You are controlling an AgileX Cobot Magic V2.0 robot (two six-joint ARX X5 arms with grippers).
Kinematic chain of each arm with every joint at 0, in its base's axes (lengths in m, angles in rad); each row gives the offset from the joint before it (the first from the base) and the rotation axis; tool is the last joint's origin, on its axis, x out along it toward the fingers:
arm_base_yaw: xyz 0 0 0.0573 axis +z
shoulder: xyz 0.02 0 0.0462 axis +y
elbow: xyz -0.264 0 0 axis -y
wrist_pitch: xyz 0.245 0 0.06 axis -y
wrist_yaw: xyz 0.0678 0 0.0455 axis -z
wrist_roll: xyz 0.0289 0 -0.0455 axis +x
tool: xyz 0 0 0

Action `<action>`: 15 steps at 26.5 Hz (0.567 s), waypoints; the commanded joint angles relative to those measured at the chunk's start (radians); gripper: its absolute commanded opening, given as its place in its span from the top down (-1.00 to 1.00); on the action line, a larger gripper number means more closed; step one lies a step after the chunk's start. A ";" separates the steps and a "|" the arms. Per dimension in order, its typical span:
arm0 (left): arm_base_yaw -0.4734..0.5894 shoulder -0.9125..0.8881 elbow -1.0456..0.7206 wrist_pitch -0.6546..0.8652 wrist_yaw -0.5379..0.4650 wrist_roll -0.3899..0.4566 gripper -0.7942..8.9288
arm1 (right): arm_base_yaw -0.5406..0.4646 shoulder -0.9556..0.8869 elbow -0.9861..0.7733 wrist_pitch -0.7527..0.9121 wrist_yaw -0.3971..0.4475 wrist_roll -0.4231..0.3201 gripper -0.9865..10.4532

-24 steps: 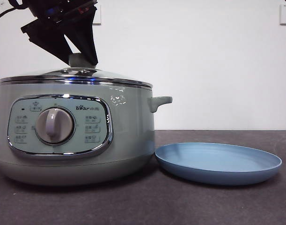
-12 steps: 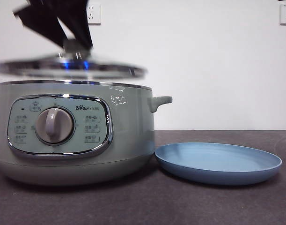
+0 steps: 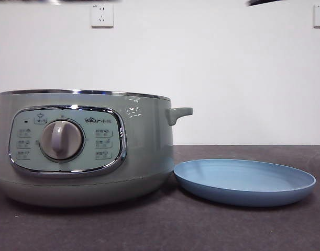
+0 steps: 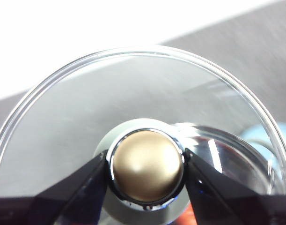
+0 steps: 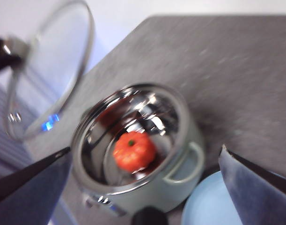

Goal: Take the pumpkin out from the steamer,put the pumpkin in the blue plate,close the lid

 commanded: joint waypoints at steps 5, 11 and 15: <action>-0.001 -0.151 0.009 -0.035 -0.164 0.006 0.85 | 0.160 0.216 0.186 -0.106 0.008 -0.089 -0.35; -0.001 -0.240 0.009 -0.085 -0.276 0.009 0.85 | 0.303 0.422 0.427 -0.291 0.208 -0.150 -0.35; -0.001 -0.272 0.009 -0.103 -0.322 0.009 0.85 | 0.434 0.633 0.665 -0.432 0.431 -0.206 -0.39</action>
